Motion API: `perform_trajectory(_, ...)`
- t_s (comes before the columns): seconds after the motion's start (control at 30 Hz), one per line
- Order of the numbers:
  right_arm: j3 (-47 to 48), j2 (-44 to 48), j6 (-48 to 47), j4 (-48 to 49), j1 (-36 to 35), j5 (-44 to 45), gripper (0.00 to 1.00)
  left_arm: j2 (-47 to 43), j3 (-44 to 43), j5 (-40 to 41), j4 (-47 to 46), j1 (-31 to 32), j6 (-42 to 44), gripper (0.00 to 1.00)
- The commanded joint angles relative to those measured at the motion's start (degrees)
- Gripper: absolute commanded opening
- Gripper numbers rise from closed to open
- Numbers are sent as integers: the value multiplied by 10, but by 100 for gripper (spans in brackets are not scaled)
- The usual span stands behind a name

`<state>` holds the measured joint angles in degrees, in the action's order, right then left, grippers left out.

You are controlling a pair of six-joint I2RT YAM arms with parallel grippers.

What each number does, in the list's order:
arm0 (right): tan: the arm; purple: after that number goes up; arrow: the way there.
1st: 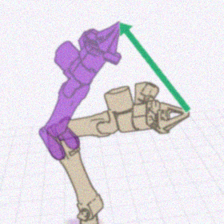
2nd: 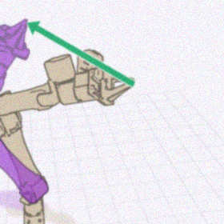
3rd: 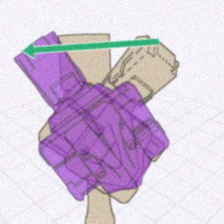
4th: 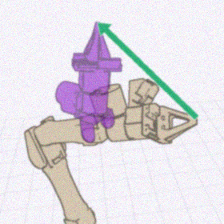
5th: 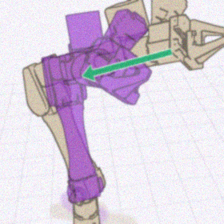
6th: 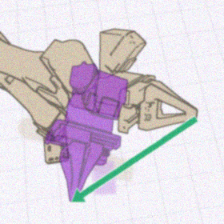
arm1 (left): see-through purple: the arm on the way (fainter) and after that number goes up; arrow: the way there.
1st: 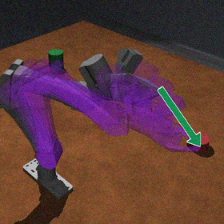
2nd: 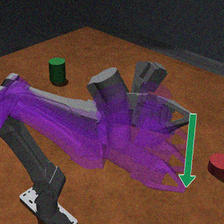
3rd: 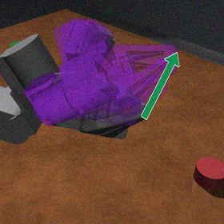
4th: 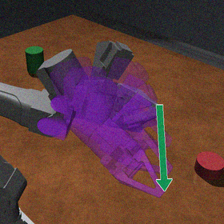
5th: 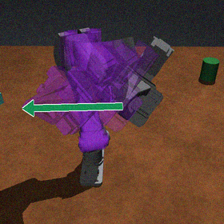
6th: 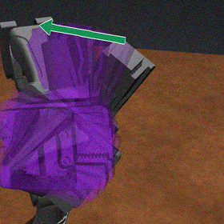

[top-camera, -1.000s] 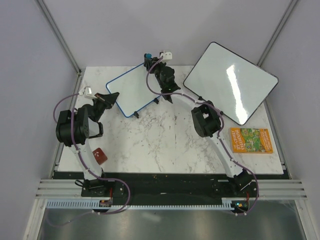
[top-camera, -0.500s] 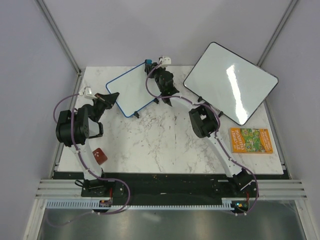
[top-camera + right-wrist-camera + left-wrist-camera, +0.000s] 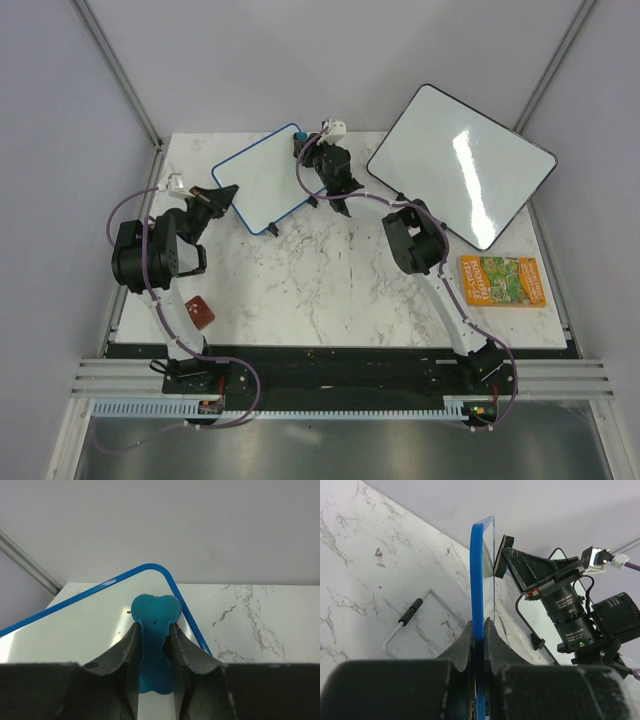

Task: Erase the whiteboard

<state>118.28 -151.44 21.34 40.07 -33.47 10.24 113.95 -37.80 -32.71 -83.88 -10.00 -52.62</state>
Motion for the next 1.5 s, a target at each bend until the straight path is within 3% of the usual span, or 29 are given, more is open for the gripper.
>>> perform_trajectory(0.0,-13,39,10,-125,-5,-56,0,8,16,-60,-114,16,74,2)
perform_trajectory(0.07,13,40,-1,-206,-5,-67,0,8,16,-60,-114,16,75,2)
perform_trajectory(0.2,5,55,-20,-224,-9,-73,0,8,16,-60,-114,16,74,2)
perform_trajectory(0.4,64,40,-25,-267,-12,-94,0,8,15,-60,-115,17,74,2)
perform_trajectory(0.6,2,55,-16,-244,-47,-127,0,9,14,-59,-114,17,74,2)
perform_trajectory(1.23,-242,148,55,-195,-154,-113,0,9,13,-56,-114,17,74,2)
perform_trajectory(1.47,-294,163,54,-199,-169,-23,0,9,13,-58,-114,17,74,2)
